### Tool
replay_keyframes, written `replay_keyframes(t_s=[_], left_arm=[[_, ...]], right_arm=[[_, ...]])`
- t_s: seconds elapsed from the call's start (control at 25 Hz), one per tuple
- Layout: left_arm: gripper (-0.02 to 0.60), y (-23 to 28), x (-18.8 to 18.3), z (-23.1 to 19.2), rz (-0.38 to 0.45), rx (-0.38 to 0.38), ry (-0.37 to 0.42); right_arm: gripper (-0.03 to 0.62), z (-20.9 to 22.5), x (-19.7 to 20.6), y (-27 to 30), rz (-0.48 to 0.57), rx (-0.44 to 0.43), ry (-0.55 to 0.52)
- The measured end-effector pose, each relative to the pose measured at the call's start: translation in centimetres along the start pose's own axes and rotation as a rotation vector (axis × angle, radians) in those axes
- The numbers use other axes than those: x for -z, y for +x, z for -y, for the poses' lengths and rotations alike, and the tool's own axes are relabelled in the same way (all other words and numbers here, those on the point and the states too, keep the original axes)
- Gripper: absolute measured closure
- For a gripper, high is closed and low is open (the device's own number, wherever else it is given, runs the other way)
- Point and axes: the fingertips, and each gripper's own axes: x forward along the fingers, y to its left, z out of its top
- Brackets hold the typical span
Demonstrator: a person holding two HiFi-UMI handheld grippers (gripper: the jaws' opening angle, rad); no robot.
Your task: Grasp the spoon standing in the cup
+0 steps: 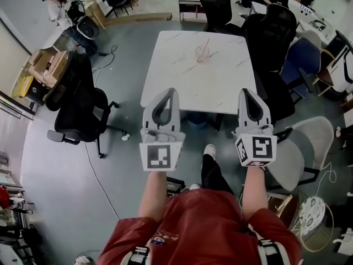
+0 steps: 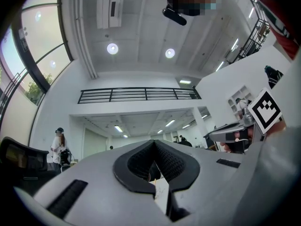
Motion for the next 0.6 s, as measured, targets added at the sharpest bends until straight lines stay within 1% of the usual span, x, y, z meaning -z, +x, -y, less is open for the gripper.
replay_keyframes(t_s=[0.2, 0.32, 0.48, 0.6], left_arm=[[0.572, 2.6, 0.5, -0.4, 0.005, -0.002, 0.015], [0.572, 5.0, 1.4, -0.4, -0.006, 0.000, 0.024], [0.572, 9.0, 2.9, -0.9, -0.014, -0.004, 0.033], [0.572, 12.3, 4.5, -1.8, -0.028, -0.012, 0.033]], right_arm=[[0.580, 1.5, 0.8, 2.3, 0.010, 0.005, 0.020], [0.580, 2.8, 1.4, 4.4, 0.014, -0.001, 0.022], [0.580, 5.1, 2.9, 8.7, 0.000, 0.007, 0.031], [0.580, 6.6, 4.3, 12.6, -0.005, -0.005, 0.051]])
